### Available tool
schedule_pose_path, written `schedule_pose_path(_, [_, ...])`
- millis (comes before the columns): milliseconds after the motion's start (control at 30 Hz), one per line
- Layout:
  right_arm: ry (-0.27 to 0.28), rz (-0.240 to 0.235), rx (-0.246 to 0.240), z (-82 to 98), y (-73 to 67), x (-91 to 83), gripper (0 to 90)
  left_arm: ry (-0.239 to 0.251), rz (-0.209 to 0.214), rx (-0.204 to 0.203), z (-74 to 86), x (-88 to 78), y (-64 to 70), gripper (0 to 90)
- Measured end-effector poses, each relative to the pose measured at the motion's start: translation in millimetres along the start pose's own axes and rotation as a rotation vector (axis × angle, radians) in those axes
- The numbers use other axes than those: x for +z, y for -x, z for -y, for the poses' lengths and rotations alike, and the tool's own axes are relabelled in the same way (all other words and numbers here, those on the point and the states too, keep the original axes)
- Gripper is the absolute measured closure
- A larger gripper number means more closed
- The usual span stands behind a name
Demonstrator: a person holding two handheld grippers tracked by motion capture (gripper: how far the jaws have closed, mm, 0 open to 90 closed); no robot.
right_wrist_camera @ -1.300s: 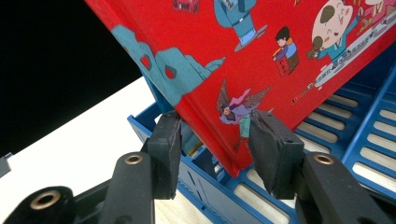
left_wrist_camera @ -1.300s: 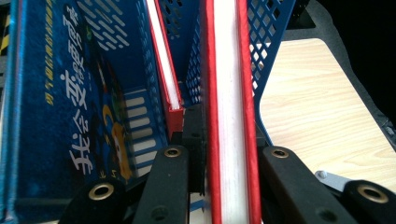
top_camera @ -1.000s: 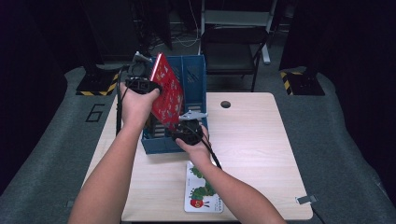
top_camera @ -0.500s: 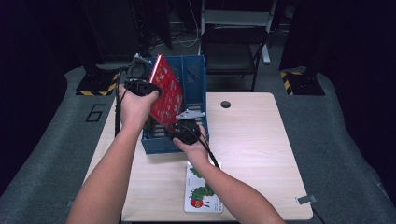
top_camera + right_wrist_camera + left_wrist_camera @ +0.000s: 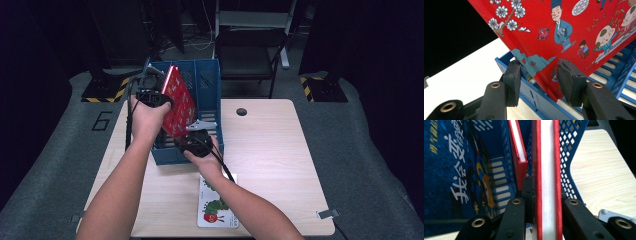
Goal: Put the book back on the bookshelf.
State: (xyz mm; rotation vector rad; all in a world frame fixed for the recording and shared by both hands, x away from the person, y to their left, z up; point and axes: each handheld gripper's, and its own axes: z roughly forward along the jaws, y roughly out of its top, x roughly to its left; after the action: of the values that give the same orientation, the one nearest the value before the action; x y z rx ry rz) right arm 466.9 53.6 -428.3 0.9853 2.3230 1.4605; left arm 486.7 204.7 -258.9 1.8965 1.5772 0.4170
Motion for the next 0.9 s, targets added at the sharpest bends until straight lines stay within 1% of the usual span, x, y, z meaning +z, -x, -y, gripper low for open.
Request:
schedule_pose_path(33, [0.001, 0.0, 0.002, 0.6, 0.4, 0.4, 54.1, -0.004, 0.0, 0.007, 0.4, 0.6, -0.2, 78.7])
schedule_pose_path(67, [-0.002, 0.002, 0.001, 1.1, 0.9, 0.4, 54.1, -0.005, 0.001, 0.001, 0.8, 1.5, 0.7, 78.8])
schedule_pose_path(100, [-0.001, 0.002, -0.003, 1.5, 1.7, 0.6, 54.1, -0.008, -0.001, 0.014, 0.9, 2.0, 0.6, 78.8])
schedule_pose_path(133, [-0.003, -0.002, 0.007, 2.3, 1.5, 0.9, 54.1, -0.006, 0.002, 0.005, 1.4, 2.7, 1.6, 78.8])
schedule_pose_path(167, [-0.007, 0.001, 0.012, 2.7, 1.4, 0.7, 54.1, -0.009, 0.002, 0.018, 1.6, 3.4, 1.4, 78.8])
schedule_pose_path(200, [-0.006, 0.003, 0.013, 3.3, 1.8, 1.0, 54.1, -0.011, 0.003, 0.02, 1.9, 4.3, 1.5, 78.8])
schedule_pose_path(233, [-0.006, 0.0, 0.011, 3.7, 2.3, 1.2, 54.1, -0.01, 0.004, 0.009, 2.5, 5.1, 2.4, 78.8])
schedule_pose_path(267, [-0.004, 0.002, 0.0, 3.8, 3.2, 1.5, 54.1, -0.013, 0.005, 0.009, 2.9, 6.1, 2.3, 78.8])
schedule_pose_path(300, [-0.007, 0.005, 0.007, 4.2, 2.8, 1.2, 54.1, -0.018, 0.003, 0.017, 3.2, 7.3, 1.6, 78.7])
schedule_pose_path(333, [-0.008, 0.004, 0.014, 4.6, 2.4, 1.5, 54.1, -0.016, 0.004, 0.003, 3.8, 8.4, 2.4, 78.8])
schedule_pose_path(400, [-0.012, 0.003, 0.009, 5.2, 2.2, 2.1, 54.1, -0.022, 0.001, 0.016, 4.3, 10.2, 1.1, 78.7])
schedule_pose_path(500, [-0.016, 0.004, -0.008, 5.5, 2.5, 3.0, 54.1, -0.025, 0.005, 0.01, 6.3, 13.6, -0.5, 78.7])
schedule_pose_path(633, [-0.017, 0.004, -0.014, 5.6, 2.3, 3.3, 54.1, -0.034, 0.006, 0.009, 8.2, 17.4, -1.6, 78.6])
schedule_pose_path(767, [-0.013, 0.002, -0.007, 5.7, 1.0, 3.4, 54.1, -0.045, 0.004, 0.017, 9.4, 21.8, -1.3, 78.6])
schedule_pose_path(900, [-0.009, -0.001, -0.006, 5.0, -0.1, 3.4, 54.1, -0.051, 0.002, 0.012, 10.6, 26.0, -1.6, 78.6])
